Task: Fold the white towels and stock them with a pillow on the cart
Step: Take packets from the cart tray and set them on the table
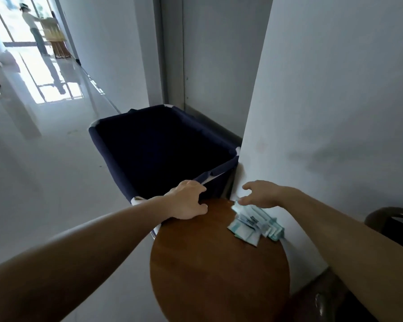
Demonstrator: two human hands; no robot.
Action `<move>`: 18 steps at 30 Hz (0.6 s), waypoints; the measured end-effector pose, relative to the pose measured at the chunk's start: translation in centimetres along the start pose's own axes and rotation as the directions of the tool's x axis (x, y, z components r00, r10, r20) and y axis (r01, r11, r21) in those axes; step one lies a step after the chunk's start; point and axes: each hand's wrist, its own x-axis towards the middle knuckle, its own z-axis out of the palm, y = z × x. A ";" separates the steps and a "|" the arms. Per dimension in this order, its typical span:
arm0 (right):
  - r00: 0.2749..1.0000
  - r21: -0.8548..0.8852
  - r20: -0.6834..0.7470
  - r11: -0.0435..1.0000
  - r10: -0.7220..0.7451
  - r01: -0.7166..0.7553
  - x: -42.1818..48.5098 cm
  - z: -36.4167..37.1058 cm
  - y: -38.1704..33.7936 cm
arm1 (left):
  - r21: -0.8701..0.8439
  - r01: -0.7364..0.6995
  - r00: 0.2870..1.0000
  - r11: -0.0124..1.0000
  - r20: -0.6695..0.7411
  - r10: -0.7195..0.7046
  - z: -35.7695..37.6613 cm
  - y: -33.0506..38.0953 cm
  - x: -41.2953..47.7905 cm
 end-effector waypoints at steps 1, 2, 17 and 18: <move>1.000 -0.006 0.022 1.000 0.016 -0.015 1.5 0.4 0.3 | -0.012 -0.013 1.000 1.000 0.020 0.013 0.6 -0.4 1.8; 0.999 -0.010 0.043 0.999 0.033 -0.033 3.0 1.0 0.6 | -0.014 -0.036 0.999 0.999 0.039 0.037 1.1 -0.8 3.7; 0.844 0.336 0.205 0.775 0.495 -0.536 18.2 21.6 7.0 | 0.020 -0.341 0.865 0.940 0.398 0.305 16.2 -5.4 25.8; 0.833 0.343 0.209 0.760 0.512 -0.553 19.0 23.2 7.5 | 0.008 -0.349 0.861 0.937 0.397 0.317 17.7 -5.4 26.5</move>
